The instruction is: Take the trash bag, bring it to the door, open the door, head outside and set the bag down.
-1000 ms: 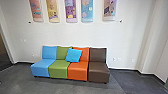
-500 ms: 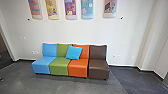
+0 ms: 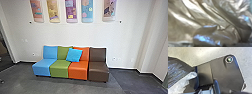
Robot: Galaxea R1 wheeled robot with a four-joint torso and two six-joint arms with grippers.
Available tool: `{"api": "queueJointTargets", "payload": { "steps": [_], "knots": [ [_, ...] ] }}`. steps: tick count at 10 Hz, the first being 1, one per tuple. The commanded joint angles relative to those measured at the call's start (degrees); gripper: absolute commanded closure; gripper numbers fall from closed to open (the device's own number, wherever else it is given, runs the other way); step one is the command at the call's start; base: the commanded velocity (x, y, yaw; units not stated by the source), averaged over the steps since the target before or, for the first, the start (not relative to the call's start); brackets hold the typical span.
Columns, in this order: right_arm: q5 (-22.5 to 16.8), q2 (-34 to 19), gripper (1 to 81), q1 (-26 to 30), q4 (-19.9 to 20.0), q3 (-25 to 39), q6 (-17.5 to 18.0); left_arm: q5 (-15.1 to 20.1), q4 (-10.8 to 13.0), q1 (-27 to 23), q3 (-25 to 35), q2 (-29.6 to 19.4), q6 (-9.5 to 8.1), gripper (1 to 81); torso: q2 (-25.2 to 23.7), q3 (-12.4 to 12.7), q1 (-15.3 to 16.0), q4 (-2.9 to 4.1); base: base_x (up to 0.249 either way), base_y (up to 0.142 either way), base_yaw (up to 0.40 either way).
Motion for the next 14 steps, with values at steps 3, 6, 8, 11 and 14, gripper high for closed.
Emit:
{"api": "queueJointTargets", "payload": {
  "steps": [3, 6, 8, 11, 14],
  "knots": [
    [-3.51, 0.40, 1.0, 1.20, -0.69, -0.01, -0.15, 3.57, 0.67, -3.86, 0.05, -0.05, 0.12, 81.1, 9.67, 9.39, -6.32, 0.00, 0.000, 0.000, 0.000],
    [-3.51, 0.57, 1.0, 1.19, -0.78, -0.01, -0.15, 3.40, 0.67, -3.95, 0.05, 0.12, 0.12, 81.1, 15.30, 8.57, -10.14, 0.00, 0.000, 0.000, 0.000],
    [-3.51, 0.75, 1.0, 1.28, -0.78, -0.01, -0.15, 2.87, 0.67, -3.86, 0.05, 0.56, 0.38, 81.1, 18.78, 9.35, -12.39, 0.00, 0.000, 0.000, 0.000],
    [-3.51, 0.75, 1.0, 1.19, -0.86, -0.10, -0.15, 2.87, 0.67, -3.95, 0.05, 1.00, 0.91, 81.1, 25.23, 9.41, -16.57, 0.00, 0.000, 0.000, 0.000],
    [-3.51, 0.75, 1.0, 1.28, -0.87, -0.18, -0.15, 2.87, 0.67, -3.94, 0.05, 0.83, 0.91, 81.1, 28.03, 9.44, -17.52, 0.00, 0.000, 0.000, 0.000]
  ]
}}
